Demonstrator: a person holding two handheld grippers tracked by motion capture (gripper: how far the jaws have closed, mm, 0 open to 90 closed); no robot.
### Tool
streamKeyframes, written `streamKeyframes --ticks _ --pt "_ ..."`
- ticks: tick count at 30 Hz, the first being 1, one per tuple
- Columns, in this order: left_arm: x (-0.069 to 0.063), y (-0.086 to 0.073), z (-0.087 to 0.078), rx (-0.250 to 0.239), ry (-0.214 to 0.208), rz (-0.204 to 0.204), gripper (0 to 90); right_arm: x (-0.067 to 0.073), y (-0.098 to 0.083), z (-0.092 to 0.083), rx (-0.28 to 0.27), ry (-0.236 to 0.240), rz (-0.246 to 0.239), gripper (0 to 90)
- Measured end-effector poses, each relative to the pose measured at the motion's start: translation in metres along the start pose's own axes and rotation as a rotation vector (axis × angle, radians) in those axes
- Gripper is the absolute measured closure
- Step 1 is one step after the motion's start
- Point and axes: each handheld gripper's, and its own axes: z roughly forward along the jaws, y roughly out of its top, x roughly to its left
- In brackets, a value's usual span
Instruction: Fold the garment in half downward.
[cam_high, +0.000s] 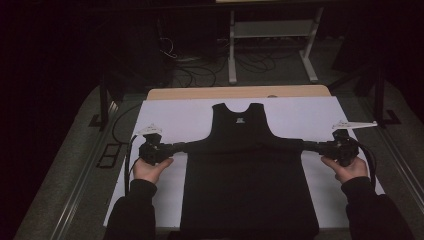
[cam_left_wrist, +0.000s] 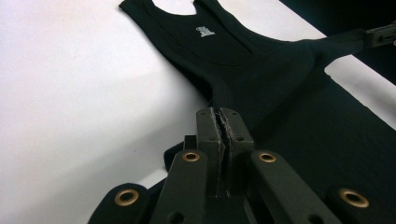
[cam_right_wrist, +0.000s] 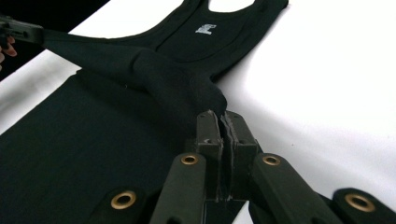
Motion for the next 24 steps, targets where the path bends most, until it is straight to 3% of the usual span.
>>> streamKeyframes --ticks 24 --pt "-0.010 -0.019 -0.020 0.029 -0.006 -0.001 86.7 0.005 -0.020 -0.015 0.030 0.005 0.037 85.0"
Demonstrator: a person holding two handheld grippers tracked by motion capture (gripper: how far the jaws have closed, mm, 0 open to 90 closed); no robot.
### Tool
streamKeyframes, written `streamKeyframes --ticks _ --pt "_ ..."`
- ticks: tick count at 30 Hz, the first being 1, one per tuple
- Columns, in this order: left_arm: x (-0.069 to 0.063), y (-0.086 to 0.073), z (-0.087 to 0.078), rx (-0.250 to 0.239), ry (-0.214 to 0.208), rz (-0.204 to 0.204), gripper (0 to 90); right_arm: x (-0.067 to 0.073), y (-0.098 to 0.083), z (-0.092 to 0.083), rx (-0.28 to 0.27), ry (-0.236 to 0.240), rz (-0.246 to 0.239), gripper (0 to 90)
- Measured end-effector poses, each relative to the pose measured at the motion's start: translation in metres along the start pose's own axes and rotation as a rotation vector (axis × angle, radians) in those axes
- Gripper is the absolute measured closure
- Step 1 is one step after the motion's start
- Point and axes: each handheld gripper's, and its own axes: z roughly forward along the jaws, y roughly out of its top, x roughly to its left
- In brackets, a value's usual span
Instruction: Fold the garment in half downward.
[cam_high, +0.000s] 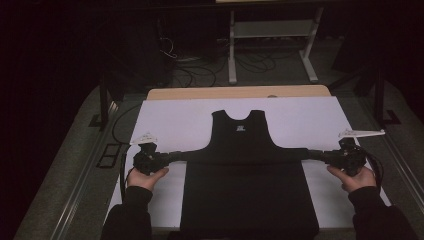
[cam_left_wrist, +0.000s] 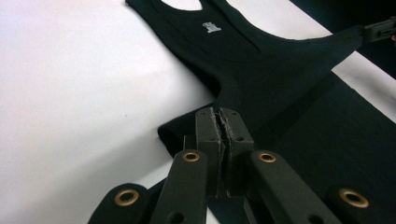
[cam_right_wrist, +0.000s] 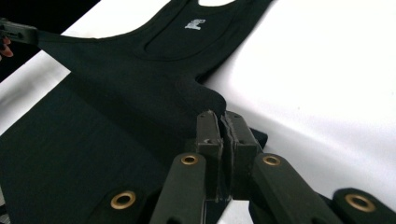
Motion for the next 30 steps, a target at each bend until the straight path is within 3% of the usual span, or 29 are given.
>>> streamKeyframes --ticks 30 --pt "-0.013 -0.021 -0.011 0.059 -0.006 0.000 86.7 0.006 -0.023 -0.010 0.077 0.018 0.034 84.8"
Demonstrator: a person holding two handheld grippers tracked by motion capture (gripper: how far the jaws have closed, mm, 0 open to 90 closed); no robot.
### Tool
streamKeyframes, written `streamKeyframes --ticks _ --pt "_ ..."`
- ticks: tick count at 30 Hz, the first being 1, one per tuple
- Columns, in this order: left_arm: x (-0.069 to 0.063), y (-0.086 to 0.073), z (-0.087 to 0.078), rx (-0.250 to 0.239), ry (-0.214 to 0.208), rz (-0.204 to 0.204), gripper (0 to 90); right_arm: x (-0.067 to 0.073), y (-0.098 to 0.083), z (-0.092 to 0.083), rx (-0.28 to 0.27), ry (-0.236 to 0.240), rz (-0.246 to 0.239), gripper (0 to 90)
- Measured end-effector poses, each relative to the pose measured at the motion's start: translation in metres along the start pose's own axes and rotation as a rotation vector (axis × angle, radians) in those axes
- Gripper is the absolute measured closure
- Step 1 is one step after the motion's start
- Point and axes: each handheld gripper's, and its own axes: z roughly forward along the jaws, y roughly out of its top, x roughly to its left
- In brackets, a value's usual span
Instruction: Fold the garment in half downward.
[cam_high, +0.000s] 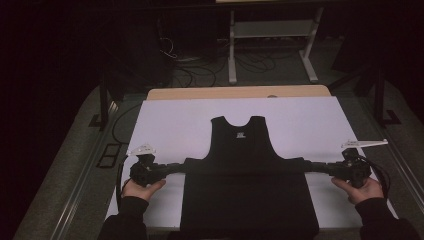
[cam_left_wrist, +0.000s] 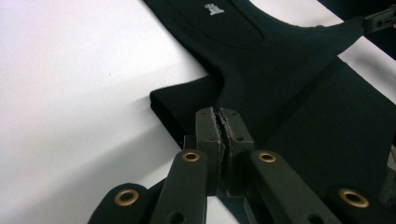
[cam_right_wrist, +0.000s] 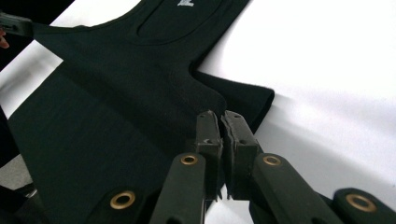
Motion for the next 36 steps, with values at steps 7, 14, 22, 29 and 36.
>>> streamKeyframes --ticks 7,14,22,29,36 --pt "0.000 -0.006 0.003 0.054 -0.007 -0.007 86.7 0.001 -0.006 0.000 0.033 0.001 0.013 84.5" --pt "0.000 -0.009 0.005 0.076 -0.015 -0.006 86.6 0.000 -0.010 0.002 0.070 0.007 0.027 84.3" --pt "0.001 -0.012 0.011 0.132 -0.019 -0.015 86.6 -0.002 -0.015 0.008 0.118 0.005 0.046 83.9" --pt "0.002 -0.013 0.016 0.173 -0.021 -0.027 86.2 -0.004 -0.016 0.012 0.140 -0.004 0.051 83.7" --pt "0.004 -0.013 0.020 0.194 -0.027 -0.026 86.0 -0.005 -0.017 0.015 0.155 -0.010 0.047 83.5"
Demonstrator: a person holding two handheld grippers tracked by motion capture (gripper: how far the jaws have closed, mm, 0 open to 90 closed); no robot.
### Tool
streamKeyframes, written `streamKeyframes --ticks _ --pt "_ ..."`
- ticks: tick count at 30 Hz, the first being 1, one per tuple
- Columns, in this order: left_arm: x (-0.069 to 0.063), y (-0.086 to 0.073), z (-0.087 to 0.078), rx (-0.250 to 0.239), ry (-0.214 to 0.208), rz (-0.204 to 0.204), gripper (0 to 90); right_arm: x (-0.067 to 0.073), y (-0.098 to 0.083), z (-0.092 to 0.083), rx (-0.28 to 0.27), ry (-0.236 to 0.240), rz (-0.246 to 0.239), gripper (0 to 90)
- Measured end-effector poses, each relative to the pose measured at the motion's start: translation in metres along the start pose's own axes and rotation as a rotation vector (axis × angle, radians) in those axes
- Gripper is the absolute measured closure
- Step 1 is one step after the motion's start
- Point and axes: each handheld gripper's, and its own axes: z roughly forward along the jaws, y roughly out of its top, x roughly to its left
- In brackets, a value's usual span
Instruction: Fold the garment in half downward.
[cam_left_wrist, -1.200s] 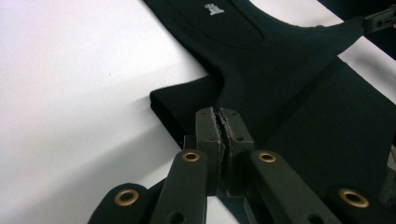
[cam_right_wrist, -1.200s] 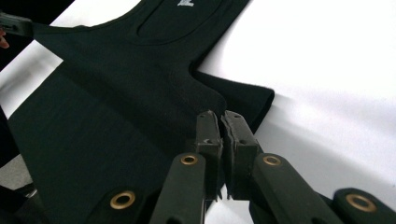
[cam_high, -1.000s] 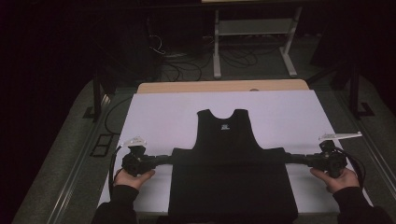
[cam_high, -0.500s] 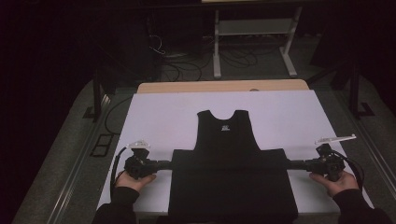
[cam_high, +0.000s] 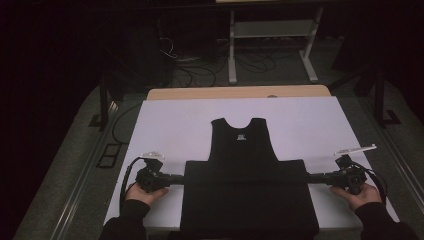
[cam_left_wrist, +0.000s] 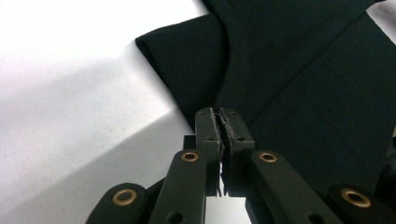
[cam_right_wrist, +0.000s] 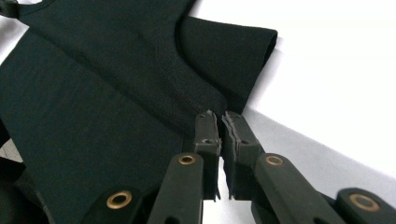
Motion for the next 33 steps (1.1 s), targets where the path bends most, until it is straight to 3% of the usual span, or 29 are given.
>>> streamKeyframes --ticks 5,9,13,16,19,24,27,33 --pt "-0.001 0.001 0.002 0.016 0.003 -0.002 86.0 0.000 0.000 0.003 0.017 -0.004 0.002 83.1" --pt "-0.001 0.001 0.001 0.001 0.004 0.008 84.7 -0.001 0.000 0.003 0.016 -0.003 0.010 79.9" --pt "-0.003 0.000 0.000 -0.026 0.048 0.032 70.4 -0.005 -0.001 0.001 -0.005 -0.007 0.040 67.4" --pt "-0.003 -0.001 -0.001 -0.050 0.065 0.035 57.3 -0.005 -0.001 0.001 -0.019 -0.006 0.035 56.8" --pt "-0.002 -0.001 -0.002 -0.071 0.077 0.026 46.7 -0.006 0.001 -0.001 -0.049 0.002 0.037 46.2" --pt "0.000 0.001 -0.006 -0.106 0.104 0.015 32.0 -0.005 0.002 -0.005 -0.089 0.000 0.023 36.5" --pt "0.000 0.003 -0.007 -0.135 0.078 0.044 22.0 -0.004 0.003 -0.006 -0.129 -0.023 0.001 27.1" --pt "-0.001 0.008 -0.008 -0.171 0.058 0.079 11.8 -0.002 0.007 -0.011 -0.193 -0.057 -0.037 12.9"
